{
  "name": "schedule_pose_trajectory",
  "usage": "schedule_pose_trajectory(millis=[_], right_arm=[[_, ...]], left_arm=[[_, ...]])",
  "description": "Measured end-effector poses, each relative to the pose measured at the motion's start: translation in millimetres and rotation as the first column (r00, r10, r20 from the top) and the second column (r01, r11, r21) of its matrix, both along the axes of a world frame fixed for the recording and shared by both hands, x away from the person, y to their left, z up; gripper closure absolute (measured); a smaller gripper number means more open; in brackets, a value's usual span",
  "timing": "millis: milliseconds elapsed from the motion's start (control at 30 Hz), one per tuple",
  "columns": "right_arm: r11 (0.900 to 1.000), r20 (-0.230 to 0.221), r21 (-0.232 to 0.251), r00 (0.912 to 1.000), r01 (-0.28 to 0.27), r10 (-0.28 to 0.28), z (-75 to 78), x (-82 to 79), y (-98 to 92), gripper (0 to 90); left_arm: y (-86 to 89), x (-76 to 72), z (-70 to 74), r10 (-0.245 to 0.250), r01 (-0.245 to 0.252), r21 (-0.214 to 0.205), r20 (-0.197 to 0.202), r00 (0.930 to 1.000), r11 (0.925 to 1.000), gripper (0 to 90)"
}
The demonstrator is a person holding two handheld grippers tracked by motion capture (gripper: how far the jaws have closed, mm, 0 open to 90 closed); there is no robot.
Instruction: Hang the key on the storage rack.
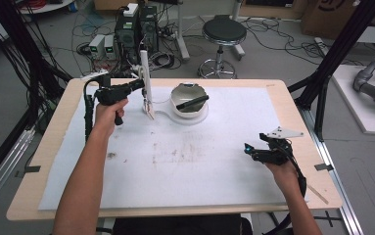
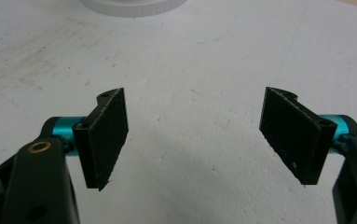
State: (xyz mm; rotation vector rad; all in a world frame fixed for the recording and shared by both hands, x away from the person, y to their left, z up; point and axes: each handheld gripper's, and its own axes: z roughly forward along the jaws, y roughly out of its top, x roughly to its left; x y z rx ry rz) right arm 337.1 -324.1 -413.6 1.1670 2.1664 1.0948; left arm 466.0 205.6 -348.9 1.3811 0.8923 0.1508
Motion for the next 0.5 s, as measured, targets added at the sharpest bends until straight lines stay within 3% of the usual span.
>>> schedule_pose_trajectory(millis=[367, 500], right_arm=[[1.0, 0.002, -0.006, 1.0, -0.003, 0.003, -0.2, 0.0, 0.0, 23.9], [1.0, -0.002, -0.002, 1.0, 0.0, 0.0, -0.3, 0.0, -0.3, 23.9]], left_arm=[[1.5, 1.0, -0.4, 0.057, -0.057, -0.008, -0.019, 0.9982, 0.9983, 74.2], [1.3, 1.0, -0.4, 0.079, -0.078, 0.026, -0.023, 0.9966, 0.9966, 73.8]])
